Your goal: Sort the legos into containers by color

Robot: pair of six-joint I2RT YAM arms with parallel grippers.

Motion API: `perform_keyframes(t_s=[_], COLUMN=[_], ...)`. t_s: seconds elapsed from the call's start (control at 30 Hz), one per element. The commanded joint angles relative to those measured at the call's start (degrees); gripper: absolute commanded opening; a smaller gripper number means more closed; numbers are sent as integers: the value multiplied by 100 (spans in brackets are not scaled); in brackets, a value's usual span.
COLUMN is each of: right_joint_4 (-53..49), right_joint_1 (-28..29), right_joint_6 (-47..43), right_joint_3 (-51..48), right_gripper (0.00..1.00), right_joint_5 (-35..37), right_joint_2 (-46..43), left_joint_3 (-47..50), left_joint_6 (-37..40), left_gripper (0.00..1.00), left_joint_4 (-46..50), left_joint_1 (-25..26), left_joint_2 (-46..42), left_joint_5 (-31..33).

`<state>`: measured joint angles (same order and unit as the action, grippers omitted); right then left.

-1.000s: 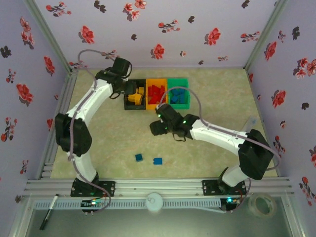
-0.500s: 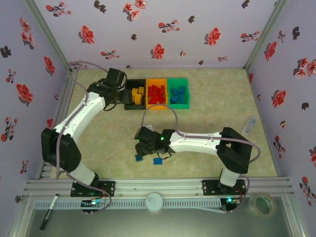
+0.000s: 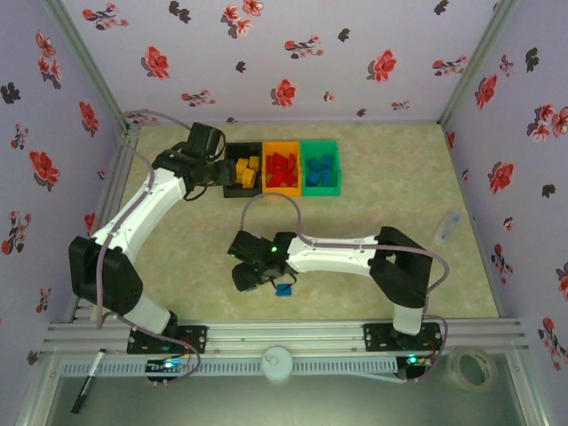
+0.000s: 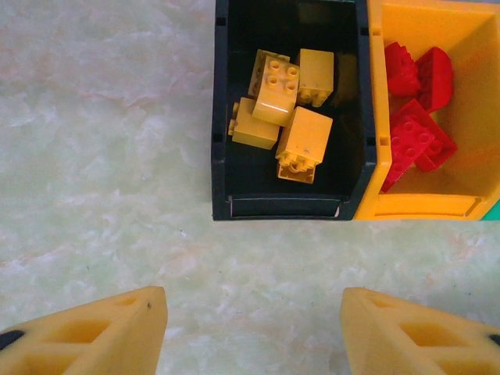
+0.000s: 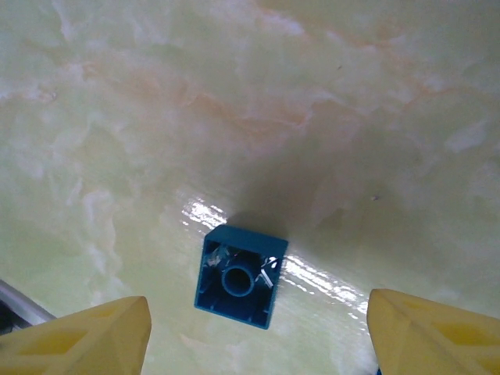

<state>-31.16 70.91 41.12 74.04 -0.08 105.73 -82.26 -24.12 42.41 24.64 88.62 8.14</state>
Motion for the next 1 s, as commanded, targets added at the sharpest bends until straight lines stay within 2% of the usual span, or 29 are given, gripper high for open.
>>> perform_keyframes(t_s=[0.0,0.4,0.97], right_joint_4=[-281,-744,-1189], right_joint_1=[66,159,170], right_joint_6=[27,0,-6], right_joint_3=[244,703,1130], right_gripper=[72,63,58], right_joint_5=[-211,-98,60], right_joint_2=[162,626,1062], left_joint_3=[58,111,160], left_joint_6=[-60,-67,-55], left_gripper=[61,61,60], left_joint_4=[-5,39,83], left_joint_1=[33,41,41], left_joint_2=[-217,-337,-354], left_joint_5=[126,168,249])
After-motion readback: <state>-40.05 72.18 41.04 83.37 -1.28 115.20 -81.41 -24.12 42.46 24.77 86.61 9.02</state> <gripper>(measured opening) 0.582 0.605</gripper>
